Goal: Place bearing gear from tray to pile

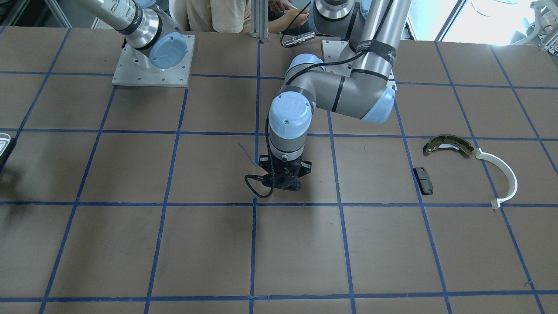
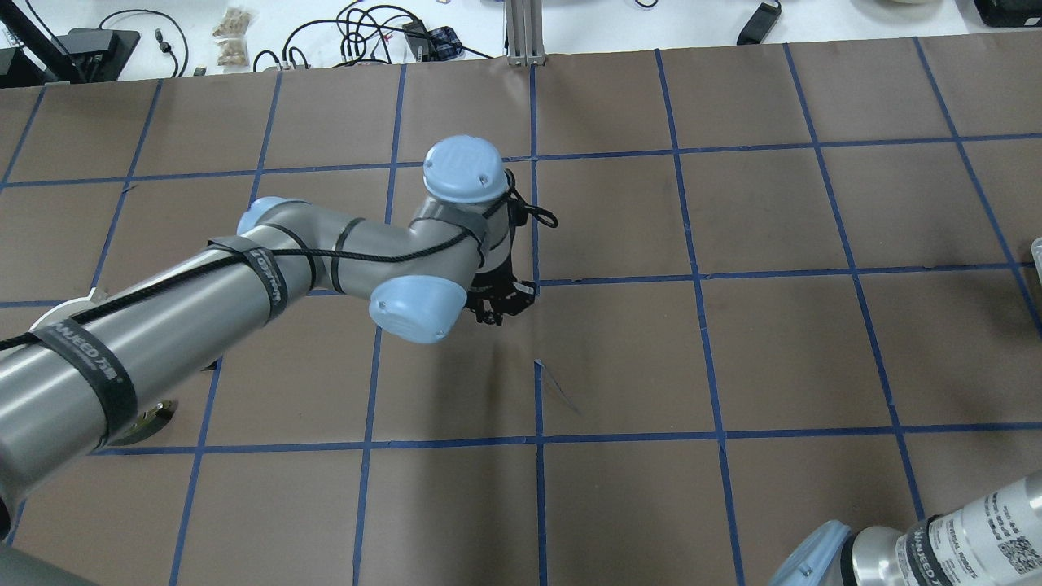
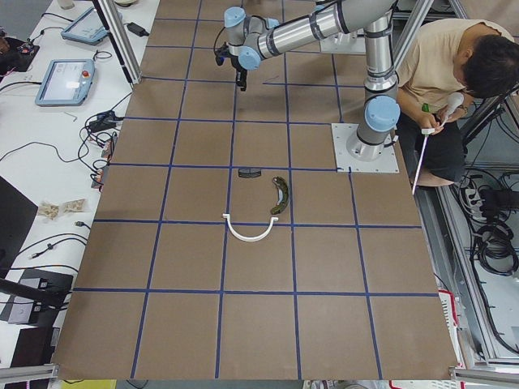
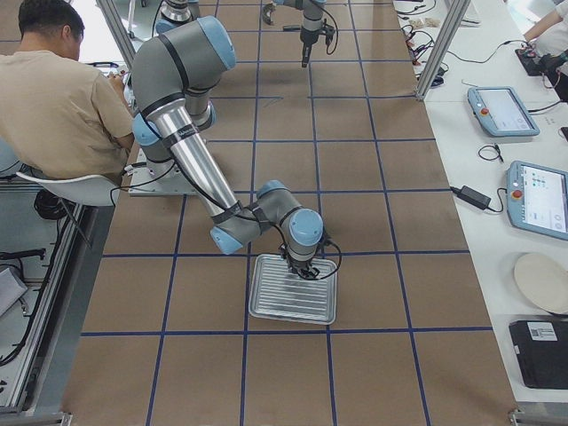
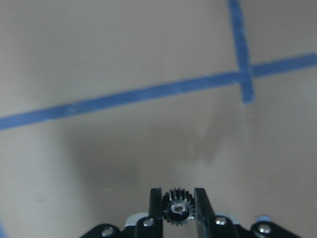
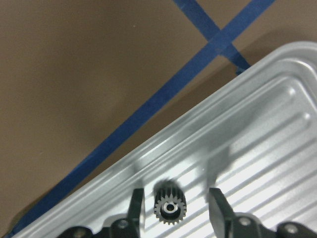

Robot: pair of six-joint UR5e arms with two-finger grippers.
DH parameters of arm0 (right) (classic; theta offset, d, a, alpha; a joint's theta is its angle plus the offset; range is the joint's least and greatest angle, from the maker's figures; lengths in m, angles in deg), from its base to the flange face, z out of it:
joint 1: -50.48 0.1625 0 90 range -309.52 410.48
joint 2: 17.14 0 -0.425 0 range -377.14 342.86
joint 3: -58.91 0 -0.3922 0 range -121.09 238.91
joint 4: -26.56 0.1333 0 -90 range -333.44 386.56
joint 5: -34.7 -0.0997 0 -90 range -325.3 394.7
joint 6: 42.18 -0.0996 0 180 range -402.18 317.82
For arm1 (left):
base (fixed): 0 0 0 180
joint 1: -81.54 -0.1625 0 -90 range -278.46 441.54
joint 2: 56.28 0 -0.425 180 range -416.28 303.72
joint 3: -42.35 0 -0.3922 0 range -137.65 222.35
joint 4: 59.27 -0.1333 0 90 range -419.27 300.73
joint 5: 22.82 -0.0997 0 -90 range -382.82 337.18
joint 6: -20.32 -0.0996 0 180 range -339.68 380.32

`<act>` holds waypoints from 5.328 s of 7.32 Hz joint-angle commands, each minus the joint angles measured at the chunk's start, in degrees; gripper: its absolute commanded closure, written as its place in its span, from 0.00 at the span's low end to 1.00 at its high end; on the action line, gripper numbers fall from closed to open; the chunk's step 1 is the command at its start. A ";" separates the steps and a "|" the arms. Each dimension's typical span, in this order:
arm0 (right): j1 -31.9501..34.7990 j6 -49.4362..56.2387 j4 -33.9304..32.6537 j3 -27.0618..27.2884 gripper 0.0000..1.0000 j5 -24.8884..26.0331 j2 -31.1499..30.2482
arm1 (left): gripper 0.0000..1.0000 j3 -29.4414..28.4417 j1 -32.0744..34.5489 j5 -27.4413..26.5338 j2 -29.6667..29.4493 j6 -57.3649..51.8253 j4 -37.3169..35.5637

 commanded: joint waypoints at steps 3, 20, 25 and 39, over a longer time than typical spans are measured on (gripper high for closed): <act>0.00 -1.81 0.42 -0.25 0.97 1.66 -0.72 | 1.00 -2.88 -20.61 -6.72 0.70 -11.66 4.78; 81.55 -132.12 -0.08 8.64 1.00 -2.11 -10.69 | 0.00 2.35 -40.35 -3.15 -0.18 -33.66 -0.34; 80.09 -137.27 0.95 -0.15 0.00 -2.90 -5.20 | 0.00 -10.96 -19.99 2.45 2.02 -9.44 17.44; 56.16 -102.55 42.88 -13.36 0.00 0.44 -27.01 | 0.00 12.14 8.27 7.22 0.33 12.13 -16.22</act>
